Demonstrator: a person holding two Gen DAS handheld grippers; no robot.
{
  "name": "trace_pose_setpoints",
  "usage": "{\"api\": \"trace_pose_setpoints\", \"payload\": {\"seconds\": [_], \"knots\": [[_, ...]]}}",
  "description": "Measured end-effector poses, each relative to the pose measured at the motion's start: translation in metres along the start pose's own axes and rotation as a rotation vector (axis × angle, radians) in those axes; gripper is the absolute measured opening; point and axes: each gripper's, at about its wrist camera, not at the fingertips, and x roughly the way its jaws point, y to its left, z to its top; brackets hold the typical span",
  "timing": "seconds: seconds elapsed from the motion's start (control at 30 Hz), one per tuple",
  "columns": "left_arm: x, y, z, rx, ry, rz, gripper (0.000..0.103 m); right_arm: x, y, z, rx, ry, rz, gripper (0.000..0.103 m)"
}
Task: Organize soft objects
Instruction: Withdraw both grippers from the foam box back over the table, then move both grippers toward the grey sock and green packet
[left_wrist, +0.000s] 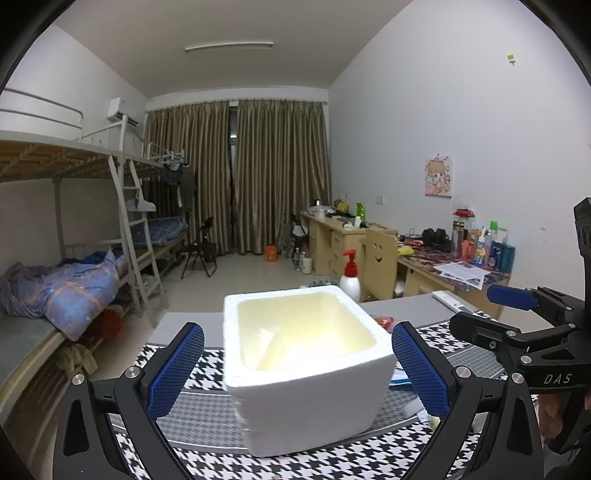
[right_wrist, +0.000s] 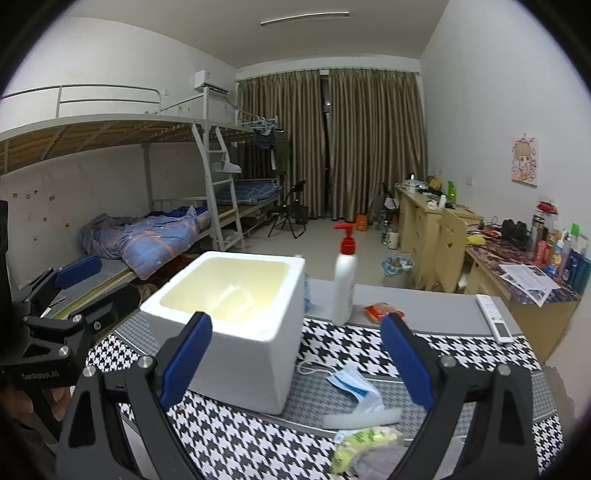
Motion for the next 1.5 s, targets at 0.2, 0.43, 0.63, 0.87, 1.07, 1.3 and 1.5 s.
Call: {"api": "trace_pose_setpoints", "payload": {"seconds": [0.2,0.43,0.63,0.87,1.07,1.3,1.5], "knots": [[0.001,-0.015,-0.002,0.000,-0.009,-0.045,0.102,-0.010,-0.012,-0.008,0.016,-0.004,-0.047,0.095],[0.009,-0.033,-0.008,0.002,0.003,-0.102,0.102,-0.018,-0.032,-0.022,0.039,0.003,-0.100,0.095],[0.015,-0.046,-0.013,0.004,0.016,-0.146,0.102,-0.028,-0.050,-0.029,0.070,0.003,-0.144,0.095],[0.023,-0.064,-0.022,0.023,0.046,-0.194,0.102,-0.036,-0.066,-0.040,0.090,0.013,-0.187,0.095],[0.034,-0.077,-0.030,0.032,0.079,-0.229,0.102,-0.038,-0.084,-0.052,0.119,0.034,-0.221,0.095],[0.043,-0.088,-0.036,0.050,0.102,-0.246,0.102,-0.041,-0.095,-0.060,0.143,0.044,-0.237,0.095],[0.052,-0.098,-0.042,0.066,0.131,-0.257,0.102,-0.040,-0.100,-0.068,0.149,0.061,-0.249,0.095]]}}
